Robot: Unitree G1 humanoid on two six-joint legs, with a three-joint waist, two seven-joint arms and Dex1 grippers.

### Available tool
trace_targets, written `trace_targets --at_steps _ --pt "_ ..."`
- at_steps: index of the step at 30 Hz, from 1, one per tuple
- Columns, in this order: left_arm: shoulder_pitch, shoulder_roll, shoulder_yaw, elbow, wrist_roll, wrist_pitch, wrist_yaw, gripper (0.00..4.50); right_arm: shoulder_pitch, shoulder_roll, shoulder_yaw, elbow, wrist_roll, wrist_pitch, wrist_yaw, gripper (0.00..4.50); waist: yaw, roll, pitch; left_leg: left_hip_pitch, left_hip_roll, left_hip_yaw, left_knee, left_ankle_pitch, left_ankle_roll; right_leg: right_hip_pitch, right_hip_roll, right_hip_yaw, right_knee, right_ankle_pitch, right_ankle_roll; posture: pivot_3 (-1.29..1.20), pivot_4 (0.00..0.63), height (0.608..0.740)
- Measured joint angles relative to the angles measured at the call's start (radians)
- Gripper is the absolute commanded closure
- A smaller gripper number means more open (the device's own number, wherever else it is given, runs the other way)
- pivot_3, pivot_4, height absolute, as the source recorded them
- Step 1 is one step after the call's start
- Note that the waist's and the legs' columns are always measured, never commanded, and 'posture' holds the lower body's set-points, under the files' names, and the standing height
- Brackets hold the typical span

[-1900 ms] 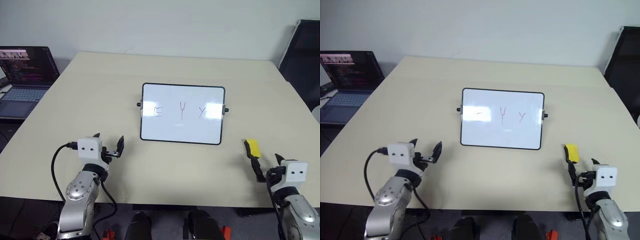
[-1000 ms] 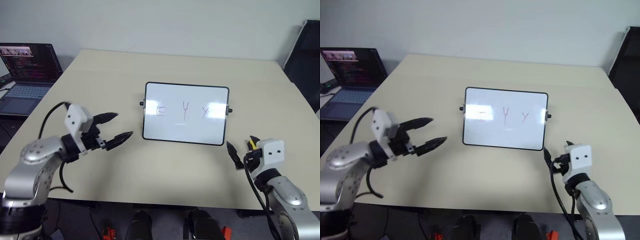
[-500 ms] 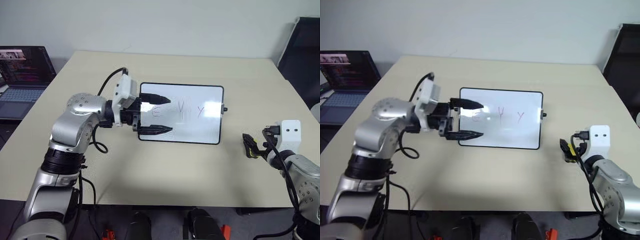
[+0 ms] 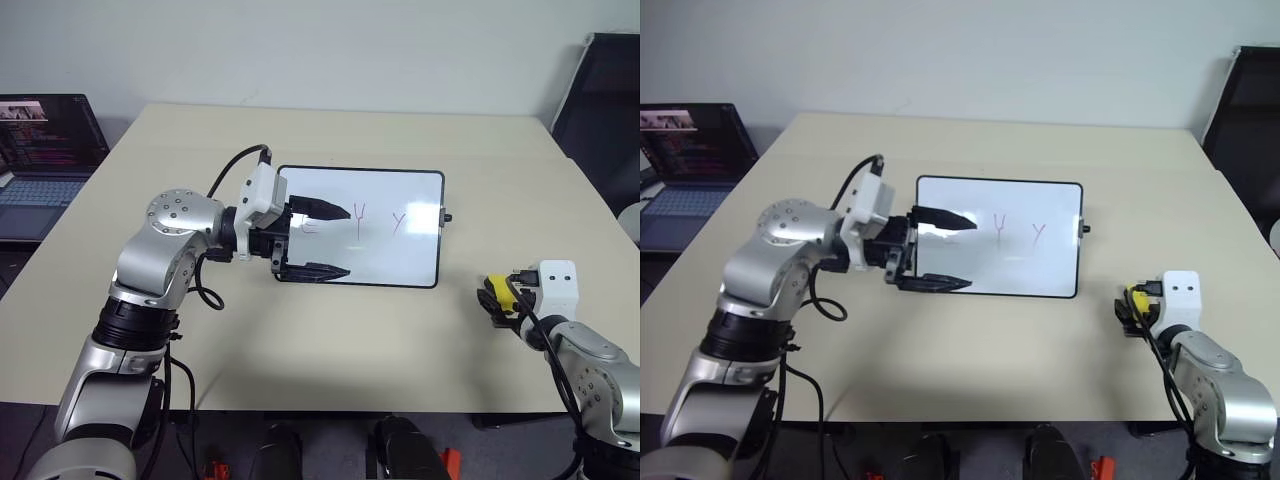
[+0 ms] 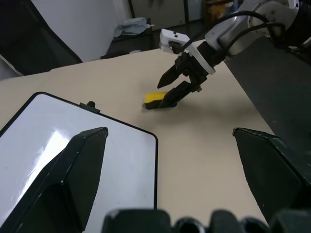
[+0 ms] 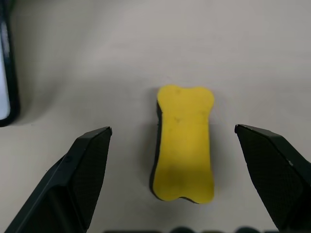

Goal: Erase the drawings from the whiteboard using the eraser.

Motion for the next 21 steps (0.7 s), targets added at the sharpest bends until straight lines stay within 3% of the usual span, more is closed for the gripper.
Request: trace_targets --at_steps 6,10,17,21 --pt "0.000 0.000 0.001 0.001 0.013 -0.001 0.006 0.00 -0.024 0.017 0.001 0.095 -0.026 -0.085 -0.013 0.04 0.000 0.000 0.000 0.000 0.000 0.000 0.000 0.000 0.000 0.000 0.000 0.000 0.000 0.000 0.000 0.00 0.150 0.740" --pt "0.000 0.000 0.002 0.001 0.016 -0.002 0.006 0.00 -0.039 0.038 0.002 0.128 -0.035 -0.124 -0.024 0.94 0.000 0.000 0.000 0.000 0.000 0.000 0.000 0.000 0.000 0.000 0.000 0.000 0.000 0.000 0.000 0.00 0.150 0.740" --pt "0.001 0.000 0.003 0.004 0.035 -0.001 0.016 0.00 -0.042 0.041 0.005 0.144 -0.042 -0.139 -0.028 3.40 0.000 0.001 0.000 0.000 0.000 0.000 0.000 0.000 0.000 0.000 0.000 0.000 0.000 0.000 0.001 0.00 0.150 0.740" --pt "0.038 0.013 0.011 -0.004 0.041 0.030 0.062 0.00 -0.041 0.042 0.005 0.134 -0.040 -0.139 -0.029 3.48 -0.001 0.001 0.000 0.000 0.000 0.000 0.000 0.000 0.000 0.000 0.000 0.000 0.001 0.000 0.001 0.00 0.150 0.740"
